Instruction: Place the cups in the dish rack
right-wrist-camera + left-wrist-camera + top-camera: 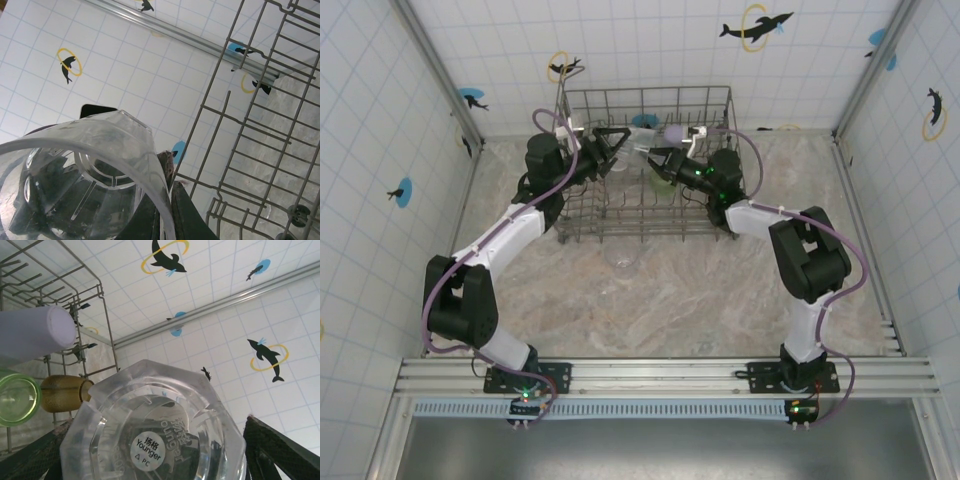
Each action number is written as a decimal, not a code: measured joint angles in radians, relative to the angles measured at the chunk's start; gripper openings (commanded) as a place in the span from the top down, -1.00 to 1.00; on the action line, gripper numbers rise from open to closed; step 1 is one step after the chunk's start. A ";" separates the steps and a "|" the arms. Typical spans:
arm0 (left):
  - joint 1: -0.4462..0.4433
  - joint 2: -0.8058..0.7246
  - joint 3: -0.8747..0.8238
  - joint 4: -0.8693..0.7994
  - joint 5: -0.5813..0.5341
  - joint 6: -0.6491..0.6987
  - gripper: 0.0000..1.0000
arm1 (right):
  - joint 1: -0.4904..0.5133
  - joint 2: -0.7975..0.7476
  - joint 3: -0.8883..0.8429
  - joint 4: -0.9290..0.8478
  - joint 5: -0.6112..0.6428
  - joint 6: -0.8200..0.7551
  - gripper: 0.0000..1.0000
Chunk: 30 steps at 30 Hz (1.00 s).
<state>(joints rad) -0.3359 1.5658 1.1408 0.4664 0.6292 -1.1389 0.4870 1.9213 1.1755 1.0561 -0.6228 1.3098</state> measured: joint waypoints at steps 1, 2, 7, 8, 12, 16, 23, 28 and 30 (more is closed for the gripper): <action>0.000 0.000 0.000 0.004 0.000 -0.006 -0.58 | 0.001 0.000 0.000 0.001 0.001 0.000 1.00; 0.000 0.000 -0.001 0.009 -0.001 -0.017 -0.46 | 0.002 0.000 0.000 0.002 0.002 0.000 1.00; 0.004 0.000 -0.005 0.064 0.000 -0.087 0.06 | 0.005 0.009 0.000 0.039 0.002 0.017 1.00; 0.004 0.000 -0.010 0.072 -0.001 -0.091 0.16 | 0.005 0.009 0.000 0.041 0.002 0.018 1.00; 0.005 0.000 -0.023 0.089 -0.001 -0.094 0.65 | 0.006 0.011 0.000 0.039 0.001 0.017 0.98; 0.007 -0.006 -0.035 0.098 -0.004 -0.095 1.00 | 0.009 0.011 0.001 0.031 -0.002 0.012 0.74; 0.000 -0.006 -0.018 0.004 0.019 0.020 1.00 | 0.016 0.009 0.021 -0.072 -0.004 -0.047 0.28; -0.001 -0.006 0.064 -0.129 0.015 0.133 1.00 | 0.011 -0.024 0.008 -0.155 -0.007 -0.106 -0.03; 0.009 -0.006 0.102 -0.175 0.010 0.180 1.00 | 0.002 -0.059 -0.014 -0.187 -0.008 -0.129 -0.13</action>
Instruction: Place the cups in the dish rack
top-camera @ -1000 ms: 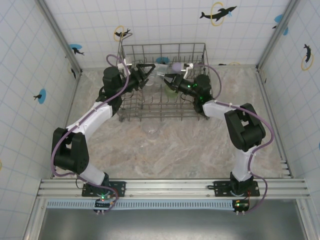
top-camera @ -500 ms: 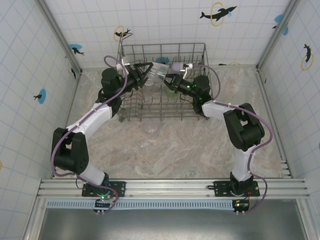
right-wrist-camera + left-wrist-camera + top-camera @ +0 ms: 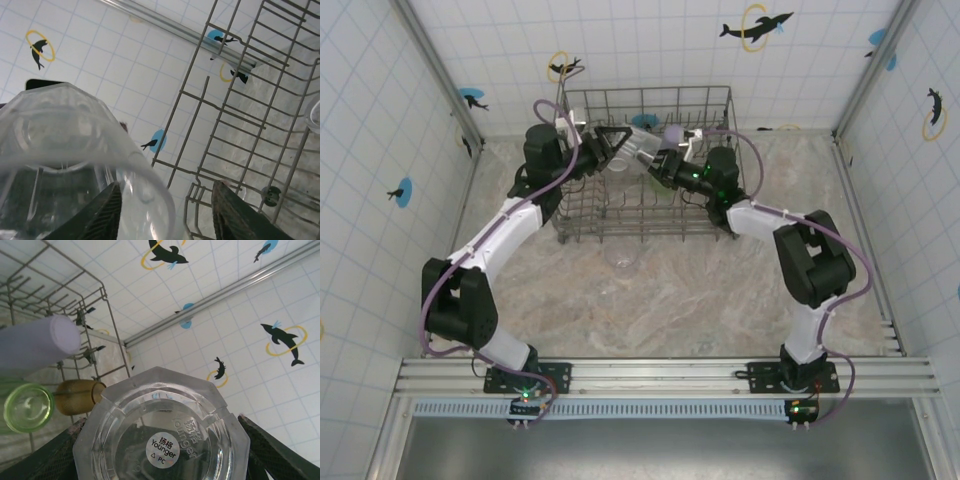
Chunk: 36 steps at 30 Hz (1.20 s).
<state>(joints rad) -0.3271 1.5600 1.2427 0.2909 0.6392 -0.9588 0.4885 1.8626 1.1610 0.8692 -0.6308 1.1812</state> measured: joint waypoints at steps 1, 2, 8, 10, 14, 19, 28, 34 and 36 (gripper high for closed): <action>0.006 0.000 0.016 -0.020 -0.005 0.022 1.00 | -0.006 -0.018 -0.011 -0.010 0.002 -0.010 -0.16; 0.014 0.000 0.033 -0.047 -0.014 0.047 1.00 | -0.014 -0.037 -0.023 -0.022 -0.001 -0.022 -0.19; 0.040 0.007 0.146 -0.244 -0.137 0.250 1.00 | -0.065 -0.159 -0.081 -0.132 0.006 -0.113 -0.33; 0.040 0.015 0.187 -0.308 -0.192 0.322 1.00 | -0.076 -0.203 -0.097 -0.184 0.013 -0.154 -0.36; 0.040 0.034 0.253 -0.428 -0.319 0.464 1.00 | -0.085 -0.287 -0.124 -0.287 0.037 -0.239 -0.45; 0.040 0.047 0.261 -0.530 -0.462 0.595 1.00 | -0.090 -0.368 -0.149 -0.398 0.064 -0.324 -0.57; 0.040 0.098 0.261 -0.592 -0.640 0.756 1.00 | -0.098 -0.475 -0.215 -0.525 0.104 -0.401 -0.65; 0.040 0.149 0.261 -0.579 -0.740 0.828 1.00 | -0.098 -0.545 -0.258 -0.577 0.122 -0.428 -0.66; 0.036 0.167 0.261 -0.562 -0.769 0.855 1.00 | -0.101 -0.563 -0.270 -0.587 0.129 -0.436 -0.67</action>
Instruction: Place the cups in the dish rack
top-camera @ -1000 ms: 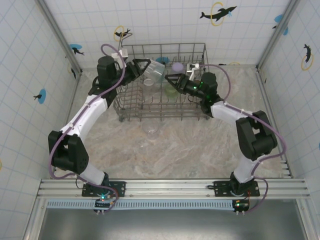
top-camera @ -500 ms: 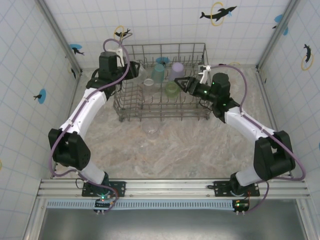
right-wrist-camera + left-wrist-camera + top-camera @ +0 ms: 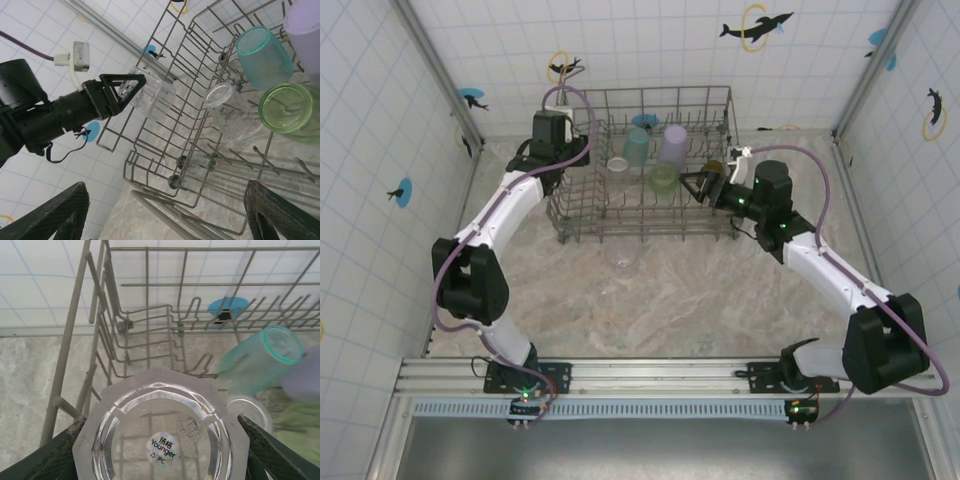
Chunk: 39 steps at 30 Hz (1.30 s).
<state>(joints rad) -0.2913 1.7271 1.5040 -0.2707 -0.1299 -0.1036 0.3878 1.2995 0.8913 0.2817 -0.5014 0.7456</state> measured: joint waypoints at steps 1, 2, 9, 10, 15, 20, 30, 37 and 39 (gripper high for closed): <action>-0.005 0.008 0.000 0.015 -0.019 0.013 1.00 | -0.002 -0.008 -0.005 -0.005 0.002 -0.003 -0.67; -0.011 0.016 0.000 0.025 -0.035 0.028 1.00 | -0.005 -0.016 -0.011 -0.011 0.005 -0.008 -0.67; -0.034 0.085 0.015 0.081 -0.090 0.081 1.00 | -0.021 -0.061 -0.043 -0.045 0.011 -0.021 -0.67; -0.034 0.095 0.016 0.088 -0.097 0.082 1.00 | -0.023 -0.068 -0.048 -0.049 0.012 -0.021 -0.67; -0.034 0.148 0.018 0.114 -0.130 0.108 1.00 | -0.030 -0.086 -0.065 -0.051 0.017 -0.022 -0.67; -0.035 0.180 0.018 0.144 -0.153 0.130 1.00 | -0.033 -0.093 -0.074 -0.055 0.021 -0.023 -0.67; -0.042 0.218 0.017 0.211 -0.204 0.153 1.00 | -0.035 -0.097 -0.076 -0.056 0.026 -0.023 -0.67; -0.042 0.246 0.018 0.229 -0.216 0.153 1.00 | -0.035 -0.097 -0.087 -0.056 0.026 -0.022 -0.67; -0.042 0.246 0.017 0.231 -0.216 0.151 1.00 | -0.035 -0.097 -0.088 -0.056 0.026 -0.022 -0.67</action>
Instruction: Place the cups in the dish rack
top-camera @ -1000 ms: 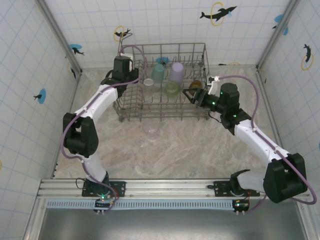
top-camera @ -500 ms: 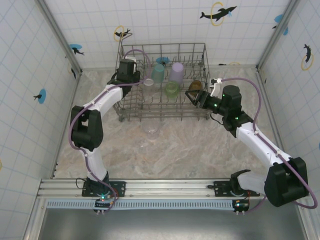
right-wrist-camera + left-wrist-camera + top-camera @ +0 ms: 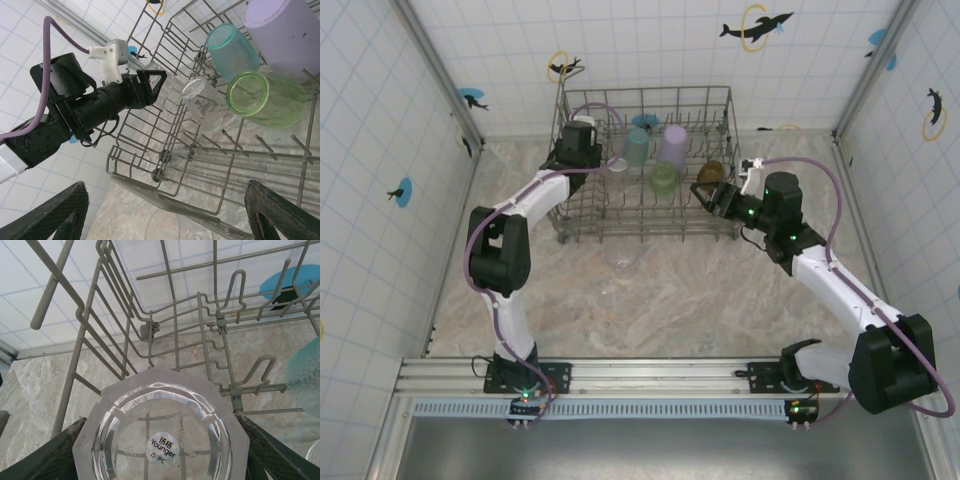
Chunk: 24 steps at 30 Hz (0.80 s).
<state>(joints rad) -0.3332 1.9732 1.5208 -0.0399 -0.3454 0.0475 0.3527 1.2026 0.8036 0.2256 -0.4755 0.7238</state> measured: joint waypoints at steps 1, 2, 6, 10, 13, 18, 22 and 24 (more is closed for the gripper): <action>0.000 0.000 -0.002 0.003 0.000 -0.003 1.00 | 0.000 0.000 -0.001 0.000 0.000 0.000 -0.67; 0.000 0.000 -0.002 0.004 0.000 -0.006 1.00 | 0.000 0.000 -0.001 0.000 0.000 0.000 -0.67; -0.002 0.000 -0.003 0.003 -0.005 -0.029 1.00 | 0.000 0.000 -0.001 0.000 0.000 0.001 -0.67; -0.015 0.000 -0.014 0.001 -0.018 -0.050 1.00 | 0.000 0.000 -0.002 0.000 0.000 0.002 -0.67; -0.029 0.000 -0.025 0.000 -0.028 -0.056 1.00 | 0.000 0.000 -0.006 0.000 0.000 0.002 -0.67; -0.049 0.000 -0.034 0.005 -0.039 -0.072 1.00 | 0.000 -0.008 -0.014 0.001 0.000 0.002 -0.67; -0.052 0.000 -0.034 0.005 -0.061 -0.079 1.00 | -0.001 -0.024 -0.021 0.001 -0.001 0.002 -0.68; -0.052 0.000 -0.035 0.004 -0.078 -0.082 1.00 | -0.003 -0.030 -0.021 0.000 -0.001 0.002 -0.68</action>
<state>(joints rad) -0.3855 1.9732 1.4860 -0.0357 -0.4236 -0.0345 0.3500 1.1725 0.7822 0.2260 -0.4763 0.7254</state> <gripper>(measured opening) 0.709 0.839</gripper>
